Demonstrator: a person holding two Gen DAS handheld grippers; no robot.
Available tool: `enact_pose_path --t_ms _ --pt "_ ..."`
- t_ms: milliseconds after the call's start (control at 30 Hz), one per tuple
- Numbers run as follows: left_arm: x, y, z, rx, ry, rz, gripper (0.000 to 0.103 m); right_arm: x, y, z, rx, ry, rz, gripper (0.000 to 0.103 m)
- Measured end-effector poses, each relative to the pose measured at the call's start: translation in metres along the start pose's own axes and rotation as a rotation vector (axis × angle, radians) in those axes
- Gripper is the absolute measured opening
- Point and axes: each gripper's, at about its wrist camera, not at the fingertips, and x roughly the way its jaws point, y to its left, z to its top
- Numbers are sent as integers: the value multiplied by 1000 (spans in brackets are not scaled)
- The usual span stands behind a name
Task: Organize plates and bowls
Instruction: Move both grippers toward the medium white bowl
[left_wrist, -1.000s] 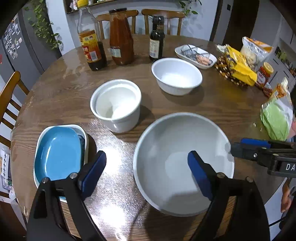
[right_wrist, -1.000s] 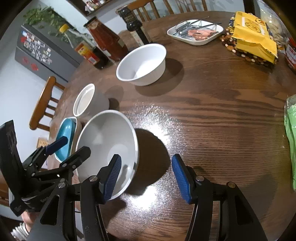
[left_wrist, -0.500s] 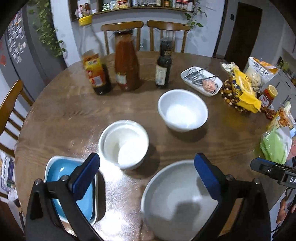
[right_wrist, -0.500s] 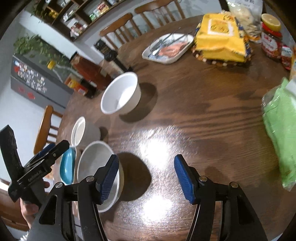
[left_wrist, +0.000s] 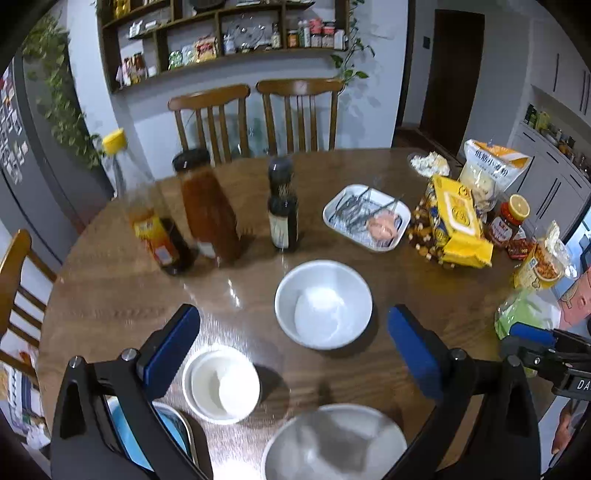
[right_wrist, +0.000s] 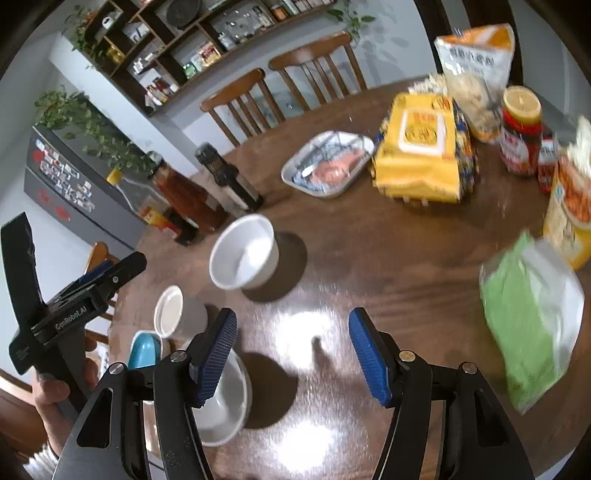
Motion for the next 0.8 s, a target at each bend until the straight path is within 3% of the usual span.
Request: enact_pose_path --t_ms 133,267,600,800 --pt "17 1 16 19 10 19 102 6 10 24 -32 -30 4 66" --pt "47 11 20 -28 62 33 102 28 11 44 -41 -30 -17 71" --pt "115 20 11 -54 191 107 102 116 -2 61 0 85 -26 71" --pt "143 22 6 -39 244 126 101 156 -3 62 13 166 27 71"
